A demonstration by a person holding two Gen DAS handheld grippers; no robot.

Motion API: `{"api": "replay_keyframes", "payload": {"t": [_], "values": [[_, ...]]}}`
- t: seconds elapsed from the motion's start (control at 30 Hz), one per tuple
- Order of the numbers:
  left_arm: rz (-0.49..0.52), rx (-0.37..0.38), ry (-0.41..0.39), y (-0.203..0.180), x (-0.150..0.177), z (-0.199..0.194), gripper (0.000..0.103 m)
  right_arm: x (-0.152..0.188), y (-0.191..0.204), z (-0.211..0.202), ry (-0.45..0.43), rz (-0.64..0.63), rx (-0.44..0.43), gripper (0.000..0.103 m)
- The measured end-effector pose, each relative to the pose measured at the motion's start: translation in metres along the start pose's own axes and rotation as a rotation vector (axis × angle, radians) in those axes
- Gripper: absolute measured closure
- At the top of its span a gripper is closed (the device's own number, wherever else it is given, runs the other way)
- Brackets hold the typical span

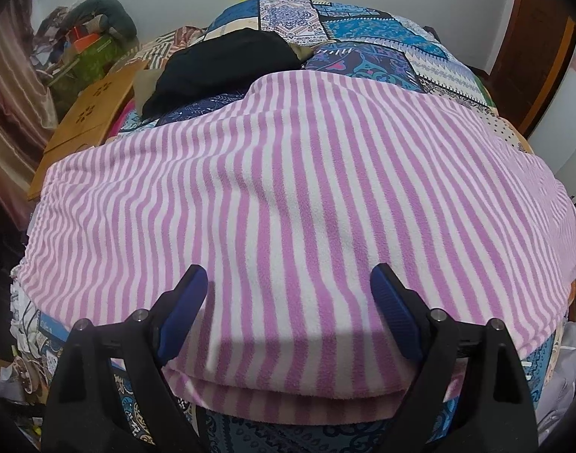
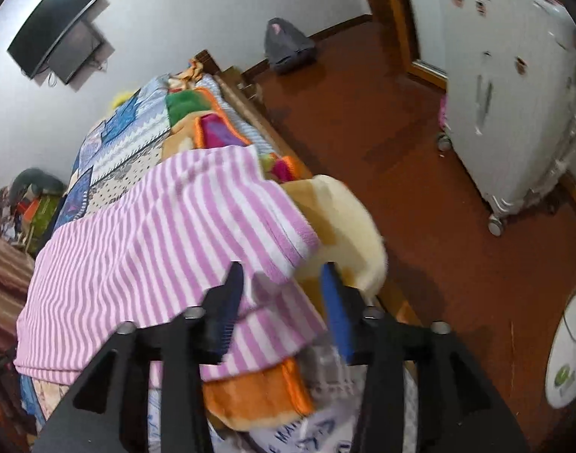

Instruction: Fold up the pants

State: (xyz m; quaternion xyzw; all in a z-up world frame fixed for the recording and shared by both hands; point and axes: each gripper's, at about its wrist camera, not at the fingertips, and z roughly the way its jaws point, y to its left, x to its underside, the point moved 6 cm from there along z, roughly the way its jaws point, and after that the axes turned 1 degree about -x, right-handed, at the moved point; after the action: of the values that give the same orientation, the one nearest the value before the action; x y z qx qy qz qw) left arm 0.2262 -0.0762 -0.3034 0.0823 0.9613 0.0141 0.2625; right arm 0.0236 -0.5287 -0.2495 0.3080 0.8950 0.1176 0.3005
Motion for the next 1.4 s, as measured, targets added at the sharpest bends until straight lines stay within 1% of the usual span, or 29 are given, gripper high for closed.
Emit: {"api": "replay_keyframes", "payload": {"t": [0.1, 0.23, 0.3, 0.37, 0.4, 0.43, 0.47, 0.53, 0.63, 0.7, 0.77, 0.8, 0.87, 0.9, 0.97, 1.0, 1.03, 1.1, 1.2, 1.27, 1.3, 1.33, 1.37, 1.4], "values": [[0.0, -0.005, -0.002, -0.001, 0.0, 0.001, 0.012, 0.011, -0.007, 0.002, 0.04, 0.01, -0.014, 0.059], [-0.011, -0.005, 0.001, 0.0, 0.0, 0.001, 0.012, 0.027, -0.008, 0.028, 0.136, 0.01, -0.03, 0.059], [-0.011, -0.011, 0.003, 0.0, 0.0, 0.0, 0.012, 0.03, -0.007, 0.035, 0.145, 0.018, -0.049, 0.059], [-0.005, -0.019, 0.004, 0.0, 0.0, 0.0, 0.012, 0.029, -0.005, 0.035, 0.125, 0.017, -0.07, 0.074], [0.0, -0.025, 0.004, -0.001, 0.0, -0.001, 0.012, 0.028, -0.003, 0.033, 0.107, 0.009, -0.097, 0.09], [0.007, -0.033, 0.003, -0.001, 0.0, -0.001, 0.012, 0.027, -0.001, 0.03, 0.092, -0.006, -0.1, 0.093], [0.015, -0.041, 0.002, -0.002, -0.001, -0.002, 0.012, 0.025, 0.001, 0.028, 0.078, -0.03, -0.08, 0.093], [0.038, -0.063, -0.003, -0.004, -0.002, -0.003, 0.012, 0.019, 0.008, 0.02, 0.033, -0.117, -0.013, 0.094], [0.057, -0.087, -0.011, -0.006, -0.002, -0.005, 0.012, 0.005, 0.001, 0.009, -0.025, -0.15, 0.061, 0.099], [0.059, -0.093, -0.014, -0.006, -0.001, -0.005, 0.012, -0.001, -0.013, 0.011, -0.027, -0.13, 0.099, 0.099], [0.055, -0.093, -0.014, -0.006, -0.001, -0.005, 0.012, -0.001, -0.031, 0.021, 0.011, -0.111, 0.147, 0.101], [0.053, -0.094, -0.014, -0.006, -0.001, -0.004, 0.012, 0.001, -0.033, 0.024, 0.031, -0.098, 0.132, 0.101], [0.051, -0.094, -0.014, -0.006, -0.001, -0.004, 0.012, 0.001, -0.04, 0.018, 0.041, -0.055, 0.108, 0.101], [0.051, -0.095, -0.014, -0.006, -0.001, -0.004, 0.012, 0.0, -0.043, 0.012, 0.035, -0.04, 0.096, 0.1], [0.05, -0.097, -0.013, -0.007, -0.002, -0.004, 0.012, -0.003, -0.046, 0.0, 0.016, -0.004, 0.069, 0.093], [0.05, -0.098, -0.013, -0.007, -0.002, -0.004, 0.012, -0.006, -0.046, -0.004, 0.006, 0.014, 0.05, 0.083], [0.05, -0.098, -0.014, -0.007, -0.001, -0.004, 0.012, -0.008, -0.044, -0.009, -0.005, 0.031, 0.025, 0.066], [0.047, -0.1, -0.018, -0.007, -0.001, -0.004, 0.012, -0.011, -0.034, -0.011, -0.023, 0.029, -0.011, 0.049], [0.036, -0.097, -0.019, -0.006, -0.001, -0.004, 0.012, -0.012, -0.011, 0.003, -0.016, -0.017, -0.02, 0.049], [0.031, -0.095, -0.019, -0.006, 0.0, -0.004, 0.012, -0.011, -0.007, 0.017, 0.02, -0.006, -0.036, 0.049], [0.031, -0.095, -0.019, -0.006, 0.0, -0.004, 0.012, -0.011, -0.006, 0.021, 0.023, 0.002, -0.05, 0.049], [0.034, -0.096, -0.02, -0.006, 0.0, -0.004, 0.012, -0.011, -0.002, 0.027, 0.016, 0.006, -0.07, 0.053], [0.035, -0.097, -0.02, -0.006, 0.0, -0.004, 0.012, -0.012, 0.001, 0.028, 0.011, 0.003, -0.078, 0.06], [0.04, -0.099, -0.02, -0.006, 0.0, -0.004, 0.012, -0.013, 0.003, 0.029, 0.005, -0.002, -0.087, 0.083]]}}
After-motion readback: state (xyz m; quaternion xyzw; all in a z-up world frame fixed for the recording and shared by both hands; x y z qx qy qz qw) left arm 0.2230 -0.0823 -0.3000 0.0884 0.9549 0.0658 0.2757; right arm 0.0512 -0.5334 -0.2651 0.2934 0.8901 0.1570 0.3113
